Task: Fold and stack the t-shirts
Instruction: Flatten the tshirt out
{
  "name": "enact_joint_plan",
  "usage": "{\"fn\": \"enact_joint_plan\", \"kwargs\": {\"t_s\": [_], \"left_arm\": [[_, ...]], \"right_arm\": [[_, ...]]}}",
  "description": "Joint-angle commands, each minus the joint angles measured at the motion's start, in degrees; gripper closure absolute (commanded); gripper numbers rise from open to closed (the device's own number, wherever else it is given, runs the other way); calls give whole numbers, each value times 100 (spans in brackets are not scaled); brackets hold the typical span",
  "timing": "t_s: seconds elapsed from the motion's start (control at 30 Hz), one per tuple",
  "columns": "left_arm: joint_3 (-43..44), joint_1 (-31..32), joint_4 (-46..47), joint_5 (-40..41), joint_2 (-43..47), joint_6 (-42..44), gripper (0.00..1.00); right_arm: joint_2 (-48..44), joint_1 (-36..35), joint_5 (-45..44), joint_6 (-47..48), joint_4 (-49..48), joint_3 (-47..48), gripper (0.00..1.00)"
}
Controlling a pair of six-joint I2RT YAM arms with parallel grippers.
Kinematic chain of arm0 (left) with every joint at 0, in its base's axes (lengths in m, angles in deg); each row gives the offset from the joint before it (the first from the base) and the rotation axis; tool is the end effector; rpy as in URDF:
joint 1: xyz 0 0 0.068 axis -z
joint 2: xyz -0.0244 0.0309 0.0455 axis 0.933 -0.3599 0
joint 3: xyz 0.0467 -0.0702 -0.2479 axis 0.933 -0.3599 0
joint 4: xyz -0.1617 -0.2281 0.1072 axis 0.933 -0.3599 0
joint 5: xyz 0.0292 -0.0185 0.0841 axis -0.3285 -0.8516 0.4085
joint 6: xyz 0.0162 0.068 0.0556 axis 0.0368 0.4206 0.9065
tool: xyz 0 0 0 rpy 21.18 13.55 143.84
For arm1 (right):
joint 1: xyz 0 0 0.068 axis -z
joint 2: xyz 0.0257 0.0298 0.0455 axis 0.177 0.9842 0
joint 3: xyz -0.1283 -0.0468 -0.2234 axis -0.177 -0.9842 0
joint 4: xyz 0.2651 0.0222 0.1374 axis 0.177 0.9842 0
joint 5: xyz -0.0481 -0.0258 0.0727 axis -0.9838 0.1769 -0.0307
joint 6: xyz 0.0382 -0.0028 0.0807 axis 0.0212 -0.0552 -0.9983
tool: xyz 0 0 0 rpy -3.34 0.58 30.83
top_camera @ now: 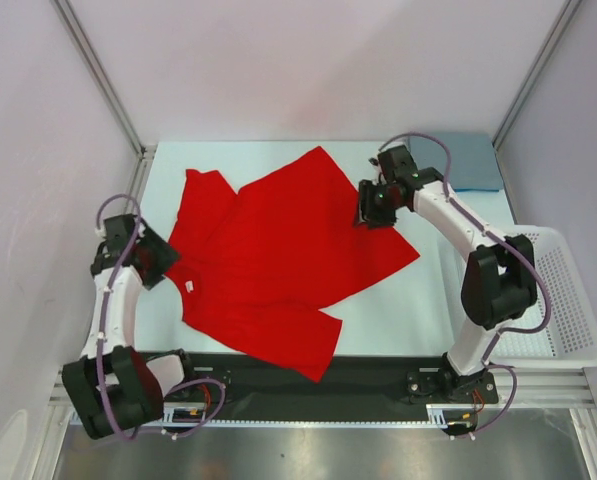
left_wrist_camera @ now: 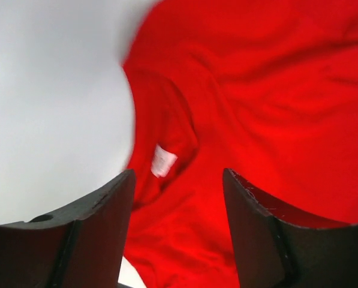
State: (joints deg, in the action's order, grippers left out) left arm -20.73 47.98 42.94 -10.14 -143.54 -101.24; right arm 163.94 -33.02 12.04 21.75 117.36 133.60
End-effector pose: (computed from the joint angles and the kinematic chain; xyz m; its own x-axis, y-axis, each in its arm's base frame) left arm 0.2715 0.0987 0.1857 -0.5003 -0.7303 -0.4651 -0.6685 0.6672 -0.3285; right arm 0.4043 0.1924 0.2246 -0.8887 -0.0269 -0.4577 -0.2264 0.8939 0.3870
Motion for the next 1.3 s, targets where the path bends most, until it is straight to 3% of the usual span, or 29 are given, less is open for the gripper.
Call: {"fn": "enact_joint_plan", "kwargs": {"t_s": [0.0,0.1,0.13,0.23,0.37,0.43,0.53,0.67,0.9,1.27], "left_arm": [[-173,1164,-271,-229,224,-828,34],[-420,2403,34,268,417,-1322,31],[-429,2540,149,289,339,-1375,31],[208,2629,212,70,-317,-1034,31],[1406,2638,212,280,-1119,212,24],[1993,2515,177,665,-1400,531,19],[2251,1893,343,387,-1577,725,20],[2138,1303,800,-316,-1718,778,23],[1743,802,1301,-422,-1833,770,25],[1144,274,1565,-897,-1543,612,27]], "right_arm": [[-377,330,-403,324,307,-584,52],[-431,638,-299,377,228,-989,52],[-431,665,-316,421,149,-1094,51],[-396,744,-404,579,8,-1113,49],[86,833,-185,720,-945,-824,44],[429,815,-1,747,-1422,-517,40],[1308,833,193,738,-1591,581,38],[2450,780,211,703,-1925,2197,37],[4384,605,98,650,-2180,4844,38],[5264,367,-773,860,-2251,5470,52]]}}
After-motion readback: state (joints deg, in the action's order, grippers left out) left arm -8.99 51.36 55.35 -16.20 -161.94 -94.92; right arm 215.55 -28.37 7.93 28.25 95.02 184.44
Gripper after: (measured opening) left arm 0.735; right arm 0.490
